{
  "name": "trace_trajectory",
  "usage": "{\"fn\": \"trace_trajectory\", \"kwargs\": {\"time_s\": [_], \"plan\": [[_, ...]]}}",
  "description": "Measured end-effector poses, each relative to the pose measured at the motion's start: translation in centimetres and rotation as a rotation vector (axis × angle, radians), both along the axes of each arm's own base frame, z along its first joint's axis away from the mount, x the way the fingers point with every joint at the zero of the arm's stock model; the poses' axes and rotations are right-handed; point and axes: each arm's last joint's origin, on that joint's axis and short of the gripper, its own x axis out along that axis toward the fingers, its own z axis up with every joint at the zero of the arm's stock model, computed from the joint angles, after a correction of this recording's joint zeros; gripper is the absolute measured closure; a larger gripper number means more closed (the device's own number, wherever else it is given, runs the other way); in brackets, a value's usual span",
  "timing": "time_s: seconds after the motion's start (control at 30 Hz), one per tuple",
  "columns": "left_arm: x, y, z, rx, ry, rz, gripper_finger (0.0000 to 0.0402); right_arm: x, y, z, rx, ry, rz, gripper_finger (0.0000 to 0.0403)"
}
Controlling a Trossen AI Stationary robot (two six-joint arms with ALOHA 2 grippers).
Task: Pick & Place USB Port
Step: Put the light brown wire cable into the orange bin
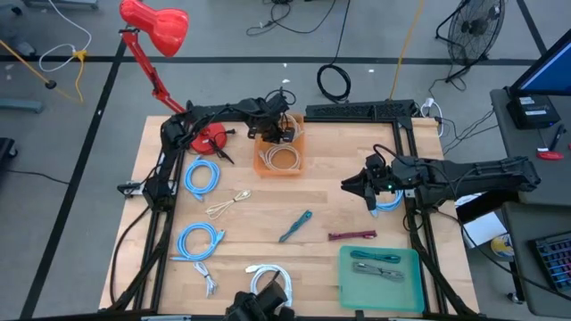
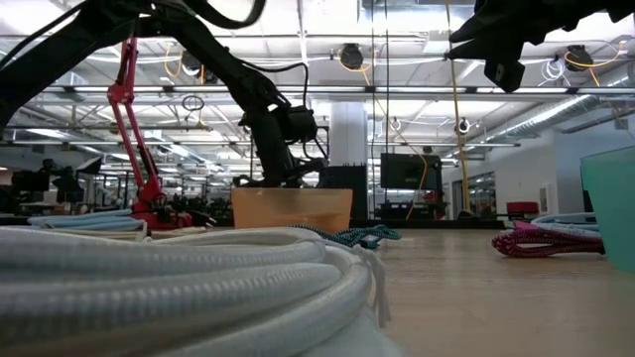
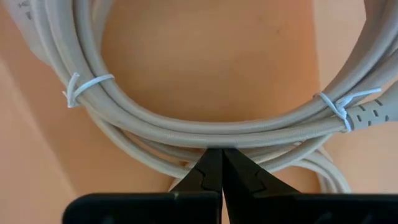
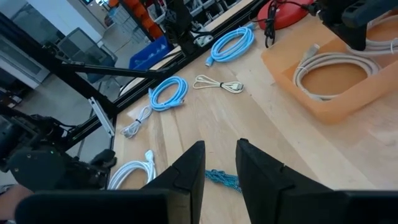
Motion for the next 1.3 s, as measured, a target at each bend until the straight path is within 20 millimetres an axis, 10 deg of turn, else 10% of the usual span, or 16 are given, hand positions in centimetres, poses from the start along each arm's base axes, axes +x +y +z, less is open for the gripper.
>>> {"fn": "trace_trajectory", "kwargs": {"time_s": [1.3], "plan": [[-1.8,-0.8,3.5,0.047,0.077,-0.037,0.0345,0.0,0.0,0.1,0.008,-0.008,0.002,0.0319]]}}
